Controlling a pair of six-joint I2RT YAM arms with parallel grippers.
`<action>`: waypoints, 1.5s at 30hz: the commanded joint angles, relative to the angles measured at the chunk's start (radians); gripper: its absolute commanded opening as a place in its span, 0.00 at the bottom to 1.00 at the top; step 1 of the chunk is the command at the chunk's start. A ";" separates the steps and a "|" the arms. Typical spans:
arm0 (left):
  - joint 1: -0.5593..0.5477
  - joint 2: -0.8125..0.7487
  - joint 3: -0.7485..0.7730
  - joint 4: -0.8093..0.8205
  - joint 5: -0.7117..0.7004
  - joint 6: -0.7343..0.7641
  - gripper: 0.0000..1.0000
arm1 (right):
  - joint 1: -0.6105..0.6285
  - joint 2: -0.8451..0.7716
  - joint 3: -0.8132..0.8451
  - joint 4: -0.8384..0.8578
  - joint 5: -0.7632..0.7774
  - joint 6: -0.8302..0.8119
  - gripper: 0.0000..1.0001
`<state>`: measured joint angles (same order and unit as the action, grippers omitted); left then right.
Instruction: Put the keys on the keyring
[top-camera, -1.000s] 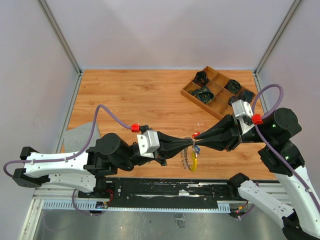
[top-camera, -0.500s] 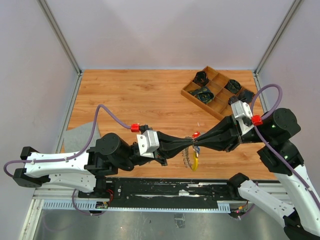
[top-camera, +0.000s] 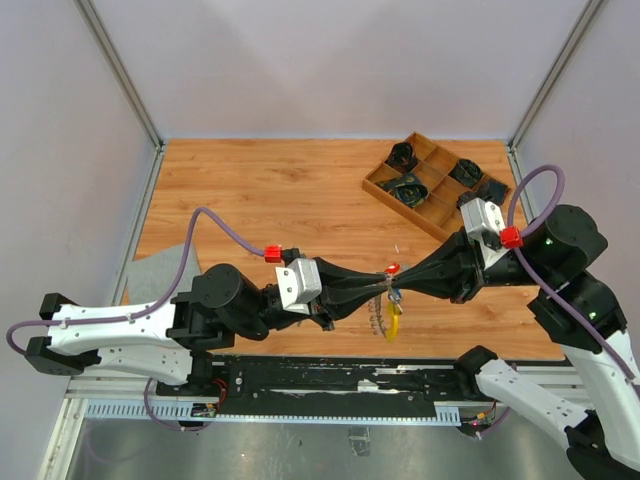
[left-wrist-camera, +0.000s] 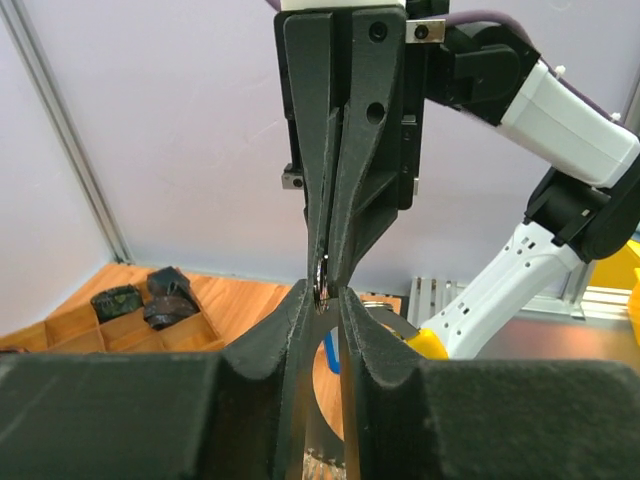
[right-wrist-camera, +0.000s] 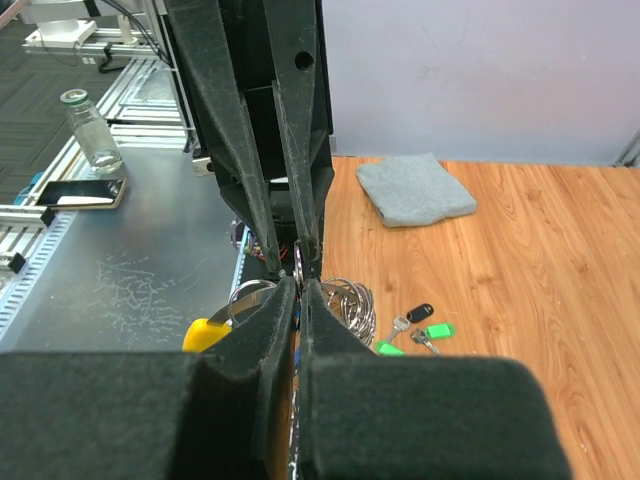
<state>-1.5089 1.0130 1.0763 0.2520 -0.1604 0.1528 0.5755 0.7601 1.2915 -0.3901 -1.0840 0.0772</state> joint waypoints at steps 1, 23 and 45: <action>0.002 -0.005 0.066 -0.086 -0.009 0.003 0.25 | 0.026 0.031 0.125 -0.300 0.115 -0.197 0.01; 0.136 -0.154 -0.079 -0.186 -0.029 -0.116 0.31 | 0.600 0.474 0.574 -1.092 1.077 -0.313 0.01; 0.136 -0.062 -0.059 -0.236 0.181 -0.068 0.40 | 0.679 0.541 0.683 -1.023 0.964 -0.377 0.01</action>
<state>-1.3766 0.9398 0.9649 0.0174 -0.0166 0.0620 1.2228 1.3094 1.9476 -1.4380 -0.1078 -0.2825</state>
